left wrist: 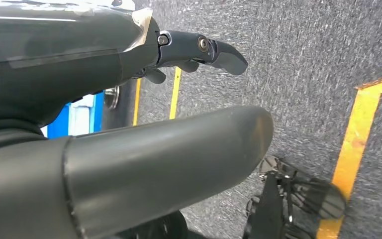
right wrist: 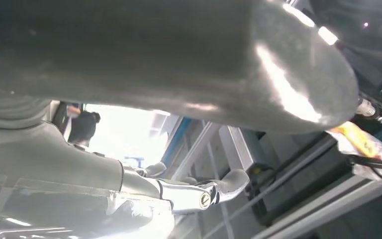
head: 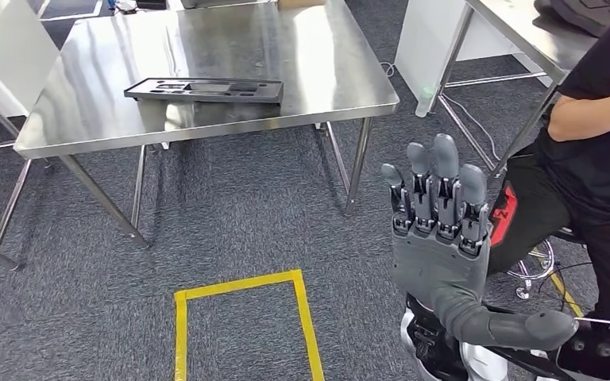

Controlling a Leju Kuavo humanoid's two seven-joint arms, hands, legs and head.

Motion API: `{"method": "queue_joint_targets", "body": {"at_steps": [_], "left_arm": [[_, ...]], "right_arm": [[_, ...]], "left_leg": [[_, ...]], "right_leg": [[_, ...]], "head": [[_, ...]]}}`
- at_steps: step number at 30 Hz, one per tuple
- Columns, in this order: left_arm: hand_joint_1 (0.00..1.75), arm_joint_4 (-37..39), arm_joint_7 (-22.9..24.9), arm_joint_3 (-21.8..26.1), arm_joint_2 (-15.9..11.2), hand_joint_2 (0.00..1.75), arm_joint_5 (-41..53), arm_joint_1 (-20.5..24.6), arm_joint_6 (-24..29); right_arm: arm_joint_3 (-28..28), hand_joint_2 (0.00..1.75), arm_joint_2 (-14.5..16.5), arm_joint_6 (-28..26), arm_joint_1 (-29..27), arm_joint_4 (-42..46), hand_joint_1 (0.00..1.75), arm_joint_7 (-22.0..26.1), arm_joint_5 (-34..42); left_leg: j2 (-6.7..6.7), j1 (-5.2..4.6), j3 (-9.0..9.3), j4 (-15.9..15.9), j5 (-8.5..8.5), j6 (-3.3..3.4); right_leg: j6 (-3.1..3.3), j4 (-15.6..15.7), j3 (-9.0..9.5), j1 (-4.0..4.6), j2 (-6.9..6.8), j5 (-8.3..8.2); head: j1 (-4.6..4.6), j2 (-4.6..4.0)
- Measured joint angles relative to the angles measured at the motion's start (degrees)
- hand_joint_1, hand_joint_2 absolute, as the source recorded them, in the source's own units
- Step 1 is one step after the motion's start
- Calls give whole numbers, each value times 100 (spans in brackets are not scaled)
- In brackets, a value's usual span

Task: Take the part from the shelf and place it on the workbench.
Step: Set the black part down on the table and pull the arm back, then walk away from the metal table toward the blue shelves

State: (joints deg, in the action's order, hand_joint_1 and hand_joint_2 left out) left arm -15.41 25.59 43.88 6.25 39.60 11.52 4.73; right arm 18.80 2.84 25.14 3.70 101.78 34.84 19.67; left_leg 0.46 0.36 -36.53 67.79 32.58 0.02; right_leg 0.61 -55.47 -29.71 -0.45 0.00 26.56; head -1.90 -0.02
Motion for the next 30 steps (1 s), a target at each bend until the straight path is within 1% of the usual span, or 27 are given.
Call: {"method": "queue_joint_targets", "body": {"at_steps": [1,2,3,4,5,6,8,9,10,11,13,14,15,16,17,18,19,20,21,22,23,24,25,26,27,28,30], "left_arm": [[0,0,0,1,-2,0,-6,-17,2],[0,0,0,2,-3,0,-16,-32,3],[0,0,0,3,-4,0,-28,-43,6],[0,0,0,3,-6,0,-39,-49,10],[0,0,0,3,-9,0,-50,-51,18],[0,0,0,3,-14,0,-58,-53,28],[0,0,0,5,-21,0,-70,-56,54],[0,0,0,6,-22,0,-75,-57,66],[0,0,0,8,-20,0,-78,-56,75],[0,-1,0,9,-15,0,-81,-52,82],[0,-2,0,10,-12,0,-84,-52,88],[0,-2,0,11,-13,0,-85,-55,89],[0,-2,0,12,-18,0,-86,-62,89],[0,-1,0,13,-21,0,-87,-69,89],[0,-1,0,14,-22,0,-90,-74,89],[0,0,0,15,-22,0,-93,-77,90],[0,0,0,16,-21,0,-99,-77,90],[0,0,0,16,-19,0,-104,-75,91],[0,0,0,16,-17,0,-110,-74,92],[0,0,0,16,-16,0,-116,-74,92],[0,0,0,16,-17,0,-121,-75,93],[0,0,0,16,-17,0,-125,-74,93],[0,0,0,16,-16,0,-129,-72,91],[0,0,0,17,-16,0,-134,-69,90],[0,0,0,19,-17,0,-139,-68,88],[0,1,0,19,-17,0,-148,-72,87],[0,2,0,19,-28,0,-169,-102,91]], "right_arm": [[2,0,3,2,-1,-4,0,-1,1],[3,0,3,3,-2,-8,0,-2,3],[4,0,4,4,-1,-11,0,-4,7],[5,0,7,4,2,-14,0,-9,11],[8,0,13,4,11,-14,0,-15,16],[14,0,21,4,26,-14,0,-23,21],[34,0,36,4,67,-14,0,-41,28],[42,0,42,4,81,-14,0,-50,32],[45,0,44,4,90,-14,0,-59,36],[45,0,46,4,92,-14,0,-66,39],[46,0,46,4,114,-15,0,-73,42],[47,0,46,4,126,-15,0,-74,43],[48,0,46,4,136,-19,0,-76,44],[48,0,45,4,138,-25,0,-77,44],[48,0,44,4,135,-34,0,-78,44],[48,0,43,4,133,-44,0,-79,44],[48,0,43,4,132,-50,0,-80,44],[49,0,44,4,136,-54,0,-83,44],[50,0,45,4,147,-54,0,-86,46],[52,0,49,4,160,-54,0,-92,49],[57,0,54,2,171,-55,0,-99,53],[61,0,58,-12,175,-56,0,-111,53],[65,0,62,-40,171,-57,0,-127,39],[67,0,65,-93,162,-58,0,-140,-3],[67,0,68,-173,152,-58,0,-153,-73],[64,0,74,-277,141,-62,0,-160,-166],[40,0,85,-535,94,-95,0,-170,-359]], "left_leg": [[-31,5,-158,357,133,-8],[-39,11,-242,544,155,-10],[-46,18,-219,506,62,-6],[-68,29,-97,258,-117,2],[-150,48,95,-139,-333,11],[-269,65,276,-518,-483,18],[-438,79,468,-962,-589,35],[-432,67,474,-1003,-569,51],[-370,61,467,-1023,-582,81],[-302,59,460,-1040,-603,120],[-158,68,455,-1082,-645,206],[-82,64,446,-1091,-655,234],[-7,55,433,-1092,-658,252],[76,47,421,-1091,-660,259],[157,42,411,-1089,-661,261],[234,39,406,-1087,-662,261],[306,38,408,-1086,-661,259],[371,38,415,-1085,-660,255],[429,31,424,-1083,-656,245],[483,15,429,-1077,-650,226],[533,0,432,-1072,-646,202],[587,-14,436,-1069,-646,175],[642,-19,444,-1069,-645,146],[650,-5,448,-1063,-634,109],[572,13,444,-1022,-588,73],[425,31,395,-880,-471,39],[85,56,139,-269,-96,-7]], "right_leg": [[7,-7,-22,3,68,-13],[9,-19,-39,7,143,-23],[8,-33,-48,7,219,-29],[8,-49,-52,6,292,-32],[7,-66,-57,4,362,-33],[-6,-85,-73,18,424,-32],[-69,-117,-141,33,546,-48],[-116,-120,-182,32,606,-66],[-162,-115,-234,26,671,-88],[-194,-135,-276,19,649,-88],[-211,-395,-438,33,411,61],[-198,-703,-574,29,242,221],[-188,-1087,-756,28,137,400],[-192,-1466,-929,16,95,550],[-214,-1723,-1035,2,76,633],[-254,-1765,-1032,-10,61,626],[-304,-1572,-908,-20,33,537],[-349,-1196,-690,-25,-34,397],[-370,-751,-446,-17,-160,264],[-362,-395,-247,6,-261,157],[-331,-171,-130,25,-328,93],[-292,-81,-95,44,-340,68],[-257,-80,-112,52,-274,48],[-222,-68,-118,24,-212,27],[-190,-54,-113,0,-154,8],[-151,-40,-105,-25,-95,-14],[-96,-31,-105,-47,15,-45]], "head": [[3,0],[4,0],[4,0],[4,0],[4,0],[4,0],[-1,0],[-1,0],[-3,0],[-1,0],[-24,0],[-36,0],[-49,0],[-51,0],[-52,0],[-52,0],[-52,0],[-53,0],[-55,0],[-55,0],[-56,0],[-55,0],[-54,0],[-54,0],[-53,0],[-49,0],[-36,0]]}}
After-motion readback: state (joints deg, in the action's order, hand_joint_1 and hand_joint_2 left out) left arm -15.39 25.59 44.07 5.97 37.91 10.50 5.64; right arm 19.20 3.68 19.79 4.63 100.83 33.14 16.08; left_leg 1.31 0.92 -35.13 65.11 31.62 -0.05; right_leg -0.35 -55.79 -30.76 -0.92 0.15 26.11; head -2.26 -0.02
